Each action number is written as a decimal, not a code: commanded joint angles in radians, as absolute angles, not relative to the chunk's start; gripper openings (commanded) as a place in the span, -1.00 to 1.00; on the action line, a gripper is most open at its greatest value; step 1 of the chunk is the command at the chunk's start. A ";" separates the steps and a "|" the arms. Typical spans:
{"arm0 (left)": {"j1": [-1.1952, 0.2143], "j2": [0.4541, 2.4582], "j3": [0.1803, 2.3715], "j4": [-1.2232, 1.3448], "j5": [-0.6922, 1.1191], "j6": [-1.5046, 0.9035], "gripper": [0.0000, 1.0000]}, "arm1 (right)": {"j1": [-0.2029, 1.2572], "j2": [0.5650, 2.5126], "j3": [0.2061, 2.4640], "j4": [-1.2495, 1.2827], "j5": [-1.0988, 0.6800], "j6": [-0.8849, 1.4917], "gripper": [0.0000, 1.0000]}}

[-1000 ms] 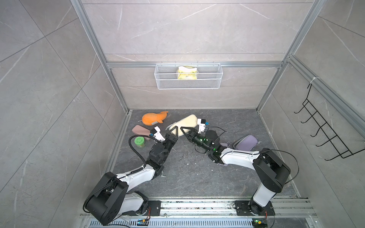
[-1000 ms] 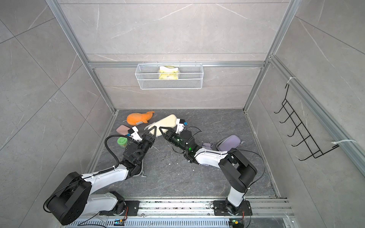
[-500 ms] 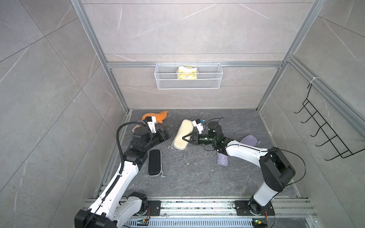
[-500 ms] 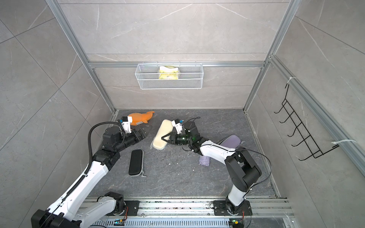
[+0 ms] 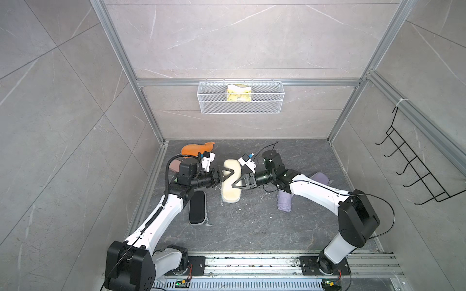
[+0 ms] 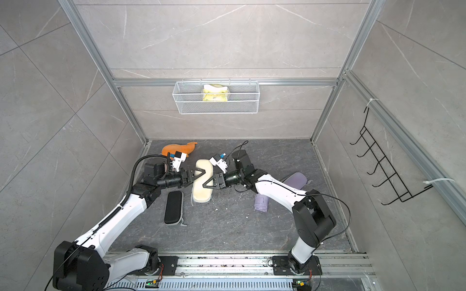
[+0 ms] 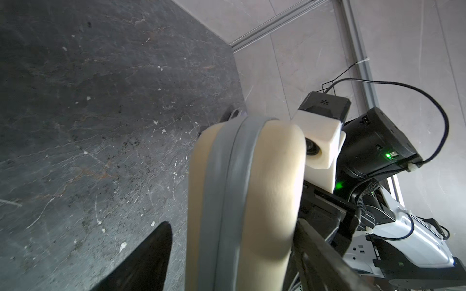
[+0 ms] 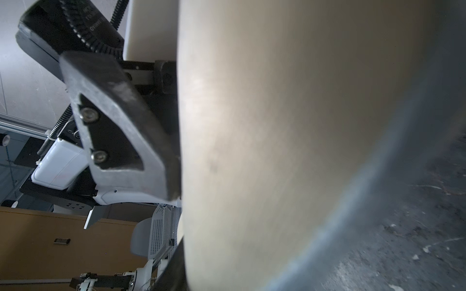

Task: Put umbrellas into zippered umbrella sleeves
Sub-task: Adjust the umbrella sleeve, then zip the zipper on the umbrella sleeve.

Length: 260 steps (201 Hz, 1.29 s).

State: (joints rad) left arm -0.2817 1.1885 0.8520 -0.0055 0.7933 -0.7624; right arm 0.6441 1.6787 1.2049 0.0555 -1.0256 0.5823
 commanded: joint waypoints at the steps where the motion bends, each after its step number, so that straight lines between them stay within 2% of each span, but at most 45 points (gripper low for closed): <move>1: -0.285 1.221 0.837 0.185 0.888 -0.852 0.35 | 0.652 1.667 1.246 0.099 -1.079 0.564 -0.42; 9: -0.287 1.233 0.837 0.203 0.894 -0.862 0.25 | 0.651 1.670 1.242 0.109 -1.075 0.574 -0.41; 21: -0.287 1.247 0.837 0.236 0.909 -0.871 -0.01 | 0.651 1.670 1.234 0.125 -1.068 0.592 -0.33; 41: -0.282 1.246 0.840 0.259 0.916 -0.868 -0.41 | 0.643 1.644 1.178 0.149 -1.016 0.610 0.08; 57: -0.265 1.230 0.834 0.262 0.902 -0.857 -0.49 | 0.628 1.598 1.107 0.173 -0.966 0.617 0.25; 85: -0.238 1.206 0.786 0.330 0.864 -0.871 -0.57 | 0.596 1.495 0.944 0.234 -0.844 0.612 0.28; 105: -0.238 1.198 0.767 0.358 0.837 -0.876 -0.60 | 0.607 1.409 0.860 0.231 -0.706 0.540 0.11; 130: -0.237 1.201 0.747 0.410 0.810 -0.904 -0.63 | 0.726 1.299 0.781 0.192 -0.407 0.311 -0.40; 141: -0.237 1.209 0.744 0.434 0.811 -0.923 -0.64 | 0.804 1.278 0.782 0.141 -0.248 0.165 -0.51; 154: -0.238 1.218 0.741 0.455 0.810 -0.945 -0.65 | 0.856 1.284 0.801 0.099 -0.118 0.075 -0.51; 174: -0.238 1.218 0.739 0.458 0.812 -0.953 -0.66 | 0.889 1.317 0.843 0.075 -0.045 0.003 -0.48; 260: -0.245 1.221 0.726 0.457 0.815 -0.954 -0.71 | 0.926 1.432 0.988 0.030 -0.049 -0.165 -0.53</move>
